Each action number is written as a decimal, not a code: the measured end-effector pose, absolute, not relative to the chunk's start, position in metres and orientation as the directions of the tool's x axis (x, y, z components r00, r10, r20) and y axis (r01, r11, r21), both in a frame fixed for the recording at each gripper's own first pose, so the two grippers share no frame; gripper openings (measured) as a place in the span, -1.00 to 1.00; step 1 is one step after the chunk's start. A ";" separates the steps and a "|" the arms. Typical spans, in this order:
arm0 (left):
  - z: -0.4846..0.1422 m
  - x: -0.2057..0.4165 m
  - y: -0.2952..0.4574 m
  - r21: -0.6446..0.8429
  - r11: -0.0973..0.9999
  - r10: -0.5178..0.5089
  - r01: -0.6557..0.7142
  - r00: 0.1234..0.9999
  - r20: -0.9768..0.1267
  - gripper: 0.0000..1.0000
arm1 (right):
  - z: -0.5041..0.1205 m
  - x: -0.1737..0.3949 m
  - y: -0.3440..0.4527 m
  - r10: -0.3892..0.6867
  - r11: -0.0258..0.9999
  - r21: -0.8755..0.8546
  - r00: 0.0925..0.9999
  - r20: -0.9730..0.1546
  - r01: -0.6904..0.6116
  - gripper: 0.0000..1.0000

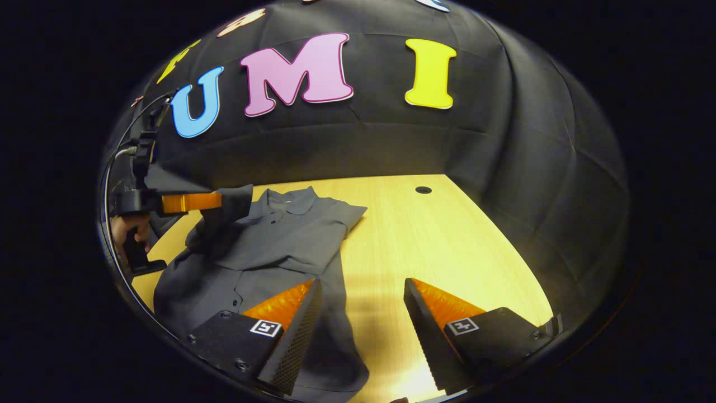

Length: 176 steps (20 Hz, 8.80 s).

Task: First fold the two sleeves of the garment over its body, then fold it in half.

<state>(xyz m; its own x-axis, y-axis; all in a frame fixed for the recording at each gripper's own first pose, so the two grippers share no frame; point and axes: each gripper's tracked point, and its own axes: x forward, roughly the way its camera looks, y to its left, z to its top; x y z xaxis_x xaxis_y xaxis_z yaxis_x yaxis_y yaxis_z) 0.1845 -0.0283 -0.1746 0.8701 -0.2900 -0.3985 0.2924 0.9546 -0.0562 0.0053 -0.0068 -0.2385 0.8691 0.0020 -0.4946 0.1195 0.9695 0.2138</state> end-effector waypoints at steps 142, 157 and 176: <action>-0.193 0.332 0.152 0.010 0.995 -0.084 0.098 0.900 -0.428 0.89 | -0.235 0.255 0.038 0.097 0.962 0.271 0.878 -0.468 0.039 0.98; -0.096 0.163 0.115 -0.056 0.990 -0.137 0.125 0.933 -0.333 0.90 | -0.101 0.132 0.095 0.179 0.954 0.286 0.934 -0.308 -0.088 0.97; -0.107 0.076 0.107 -0.075 0.996 -0.071 0.048 0.937 -0.341 0.92 | -0.084 0.048 0.129 0.237 0.957 0.236 0.920 -0.312 -0.166 0.97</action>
<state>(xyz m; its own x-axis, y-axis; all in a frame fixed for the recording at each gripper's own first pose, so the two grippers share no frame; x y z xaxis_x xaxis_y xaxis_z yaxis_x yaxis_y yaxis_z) 0.0763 0.1072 -0.1066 0.9373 -0.0709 -0.3412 0.0482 0.9960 -0.0747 0.0478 0.1286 -0.0840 0.9203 0.2366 -0.3115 -0.1663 0.9575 0.2357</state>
